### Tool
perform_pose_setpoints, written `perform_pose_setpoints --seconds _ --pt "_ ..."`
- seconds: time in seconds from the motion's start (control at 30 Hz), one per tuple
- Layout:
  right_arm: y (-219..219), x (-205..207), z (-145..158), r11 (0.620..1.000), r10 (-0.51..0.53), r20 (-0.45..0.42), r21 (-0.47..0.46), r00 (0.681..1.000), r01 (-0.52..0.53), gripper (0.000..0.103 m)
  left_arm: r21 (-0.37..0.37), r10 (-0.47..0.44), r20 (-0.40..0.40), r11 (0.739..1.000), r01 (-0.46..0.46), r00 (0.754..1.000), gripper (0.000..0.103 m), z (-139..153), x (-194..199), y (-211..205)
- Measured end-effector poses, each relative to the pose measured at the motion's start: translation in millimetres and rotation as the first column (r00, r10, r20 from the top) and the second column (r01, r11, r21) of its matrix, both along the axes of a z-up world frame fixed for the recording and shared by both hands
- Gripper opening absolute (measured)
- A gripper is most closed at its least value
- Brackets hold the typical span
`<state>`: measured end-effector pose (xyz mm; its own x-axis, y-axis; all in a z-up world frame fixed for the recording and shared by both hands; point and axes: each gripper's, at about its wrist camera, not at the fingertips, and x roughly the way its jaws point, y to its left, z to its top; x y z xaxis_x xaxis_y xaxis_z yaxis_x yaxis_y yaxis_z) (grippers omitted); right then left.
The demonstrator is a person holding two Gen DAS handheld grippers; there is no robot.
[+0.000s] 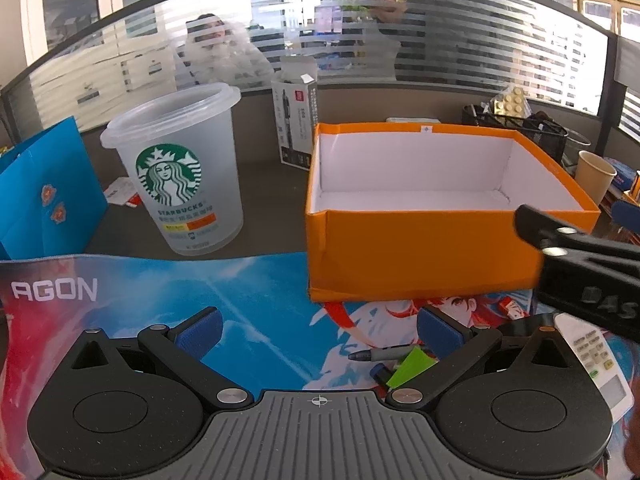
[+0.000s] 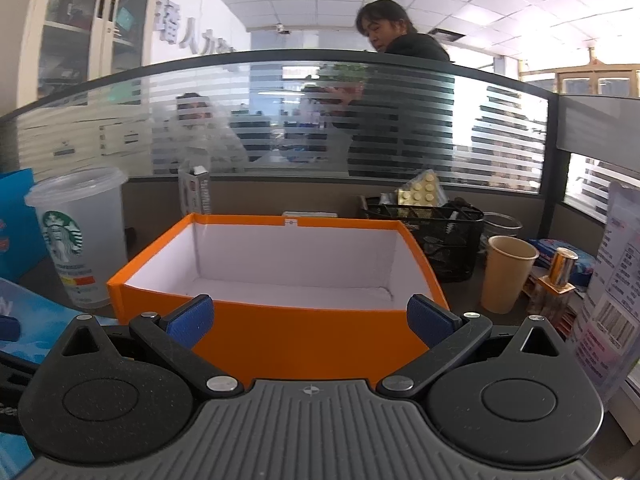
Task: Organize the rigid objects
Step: 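Move both tools from the orange box toward the cluttered mousepad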
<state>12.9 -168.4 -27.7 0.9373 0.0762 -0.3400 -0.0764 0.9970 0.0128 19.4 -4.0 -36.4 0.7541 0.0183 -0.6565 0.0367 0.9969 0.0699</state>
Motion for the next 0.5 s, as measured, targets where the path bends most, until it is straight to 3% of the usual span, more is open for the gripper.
perform_pose_setpoints --seconds 0.2,0.5 --pt "-6.7 -7.0 0.1 0.997 0.076 -0.026 0.018 0.997 -0.076 0.103 -0.001 -0.001 -0.026 1.000 0.001 1.000 0.103 -9.9 -1.9 5.1" --pt "-27.4 -44.0 -25.5 0.985 0.147 -0.020 -0.088 0.989 -0.149 0.103 0.010 -0.033 -0.085 0.999 0.034 0.996 0.103 -37.0 -22.8 13.1"
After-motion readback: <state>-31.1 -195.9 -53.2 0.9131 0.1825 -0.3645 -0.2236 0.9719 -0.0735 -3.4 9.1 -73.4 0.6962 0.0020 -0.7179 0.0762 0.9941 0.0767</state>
